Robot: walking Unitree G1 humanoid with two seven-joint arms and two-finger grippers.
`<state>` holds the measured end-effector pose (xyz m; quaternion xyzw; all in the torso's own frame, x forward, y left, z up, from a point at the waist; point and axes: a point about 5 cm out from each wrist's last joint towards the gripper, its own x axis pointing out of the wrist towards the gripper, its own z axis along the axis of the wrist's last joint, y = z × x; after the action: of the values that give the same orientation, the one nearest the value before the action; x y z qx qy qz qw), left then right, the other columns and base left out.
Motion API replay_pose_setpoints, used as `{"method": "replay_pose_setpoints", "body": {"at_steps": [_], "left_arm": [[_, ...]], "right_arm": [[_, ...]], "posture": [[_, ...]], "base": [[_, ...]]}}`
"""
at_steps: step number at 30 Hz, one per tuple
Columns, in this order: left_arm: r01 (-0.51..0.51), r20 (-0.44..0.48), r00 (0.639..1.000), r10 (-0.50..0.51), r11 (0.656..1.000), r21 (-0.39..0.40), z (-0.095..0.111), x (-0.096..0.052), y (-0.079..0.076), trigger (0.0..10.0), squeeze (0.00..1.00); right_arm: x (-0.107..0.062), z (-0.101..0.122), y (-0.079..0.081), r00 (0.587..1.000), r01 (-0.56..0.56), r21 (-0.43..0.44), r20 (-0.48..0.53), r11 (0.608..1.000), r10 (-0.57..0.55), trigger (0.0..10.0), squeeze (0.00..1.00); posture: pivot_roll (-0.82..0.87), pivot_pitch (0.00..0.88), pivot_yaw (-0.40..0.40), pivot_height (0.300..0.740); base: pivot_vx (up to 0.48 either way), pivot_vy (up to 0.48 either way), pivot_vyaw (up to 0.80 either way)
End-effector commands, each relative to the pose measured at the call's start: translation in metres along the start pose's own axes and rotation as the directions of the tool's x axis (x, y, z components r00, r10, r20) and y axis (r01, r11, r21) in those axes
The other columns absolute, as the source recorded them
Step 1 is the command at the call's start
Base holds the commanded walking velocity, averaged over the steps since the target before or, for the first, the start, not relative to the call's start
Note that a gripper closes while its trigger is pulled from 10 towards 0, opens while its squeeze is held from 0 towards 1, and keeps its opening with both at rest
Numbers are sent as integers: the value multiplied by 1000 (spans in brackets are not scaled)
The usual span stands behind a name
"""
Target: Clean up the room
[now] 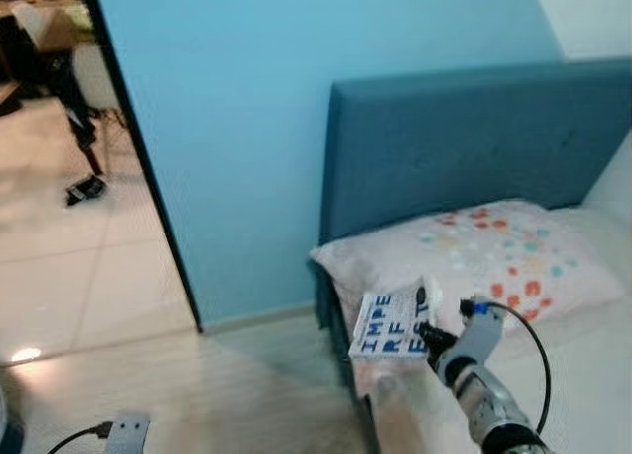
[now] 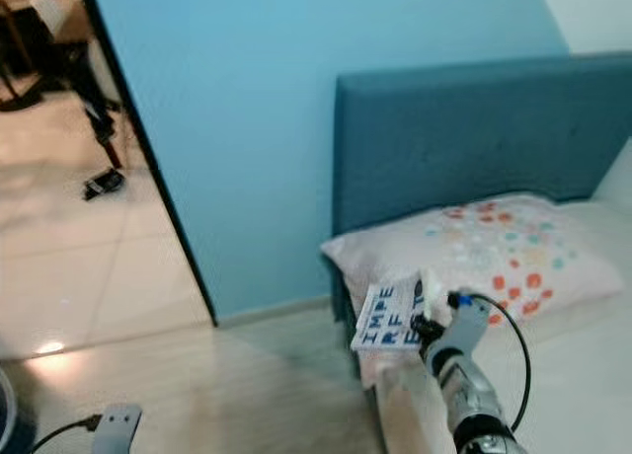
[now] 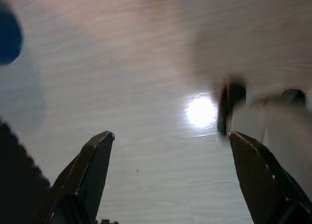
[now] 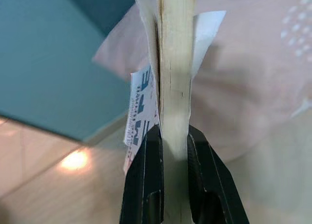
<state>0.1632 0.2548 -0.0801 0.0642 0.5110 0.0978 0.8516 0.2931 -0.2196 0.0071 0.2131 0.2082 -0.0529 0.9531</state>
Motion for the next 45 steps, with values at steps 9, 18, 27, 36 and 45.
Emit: {"method": "replay_pose_setpoints", "body": {"at_steps": [9,18,27,36,45], "left_arm": [[-2,-16,1000,3,1000,25,-6,-1,3,10000,0],[0,-19,1000,1,999,41,-5,-1,4,10000,0],[8,-18,1000,-7,999,50,-5,-1,3,10000,0],[-14,1,1000,14,999,43,-3,0,4,10000,0],[-84,122,988,90,995,-56,8,-2,9,10000,0]], "right_arm": [[-11,-6,-32,974,217,197,15,956,-224,10000,0],[-5,11,8,959,-277,373,163,885,231,10000,0],[-19,40,-30,933,-256,474,348,843,88,10000,0],[-48,25,-84,936,-83,548,330,832,-123,10000,0],[-49,3,-79,957,-74,571,273,818,-103,10000,0]], "posture": [[38,1,-32,721],[28,9,-20,686],[22,11,-22,651],[7,25,1,616],[25,43,11,586]], "base": [[0,0,0],[0,0,0],[0,0,0],[0,0,0],[0,0,0]]}}
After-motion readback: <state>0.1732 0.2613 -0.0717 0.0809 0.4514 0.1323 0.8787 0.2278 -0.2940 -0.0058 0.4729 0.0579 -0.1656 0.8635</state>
